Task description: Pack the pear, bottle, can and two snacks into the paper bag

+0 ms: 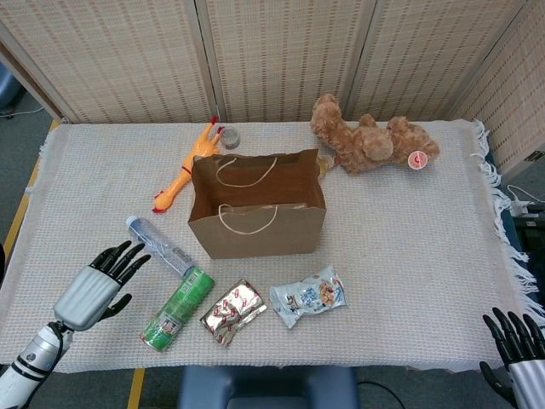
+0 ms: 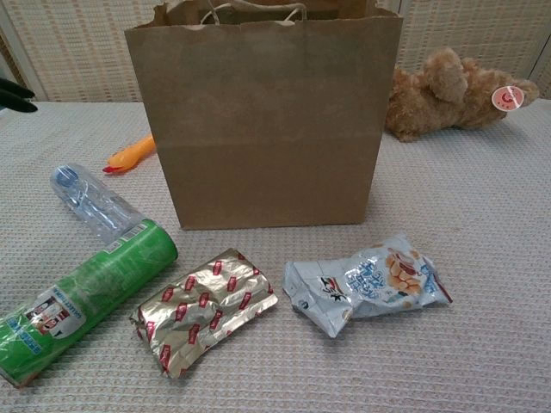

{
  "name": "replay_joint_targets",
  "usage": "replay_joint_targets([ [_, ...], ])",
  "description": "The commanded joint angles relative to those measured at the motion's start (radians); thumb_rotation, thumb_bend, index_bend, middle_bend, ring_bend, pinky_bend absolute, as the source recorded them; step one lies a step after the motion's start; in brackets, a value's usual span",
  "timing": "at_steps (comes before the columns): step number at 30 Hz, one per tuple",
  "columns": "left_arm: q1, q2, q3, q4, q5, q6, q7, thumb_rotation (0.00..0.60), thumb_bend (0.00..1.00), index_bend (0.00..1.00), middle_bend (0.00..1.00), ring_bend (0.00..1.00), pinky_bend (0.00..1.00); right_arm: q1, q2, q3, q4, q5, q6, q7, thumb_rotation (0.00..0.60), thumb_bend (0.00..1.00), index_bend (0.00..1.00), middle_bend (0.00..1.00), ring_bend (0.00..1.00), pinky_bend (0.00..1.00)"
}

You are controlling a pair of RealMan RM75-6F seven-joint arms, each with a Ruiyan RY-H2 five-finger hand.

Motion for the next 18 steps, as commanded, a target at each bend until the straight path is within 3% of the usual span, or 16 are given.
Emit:
replay_joint_targets([
  [1,-0.043,-0.062,0.019,0.09,0.049,-0.09,-0.011,0.6,0.33,0.09,0.01,0.0,0.2,0.0,0.0,0.0,0.001,0.001,0.0,0.003,0.6,0.23,0.0,0.0,0.0,0.0],
  [10,-0.169,-0.076,-0.023,0.083,0.074,-0.282,0.116,0.6,0.33,0.07,0.01,0.0,0.2,-0.002,0.001,0.0,-0.003,0.005,-0.002,0.004,0.6,0.23,0.0,0.0,0.0,0.0],
  [18,-0.262,-0.105,-0.08,0.046,0.023,-0.435,0.223,0.6,0.34,0.07,0.01,0.0,0.2,-0.005,0.001,-0.001,-0.002,0.009,-0.002,0.018,0.6,0.23,0.0,0.0,0.0,0.0],
])
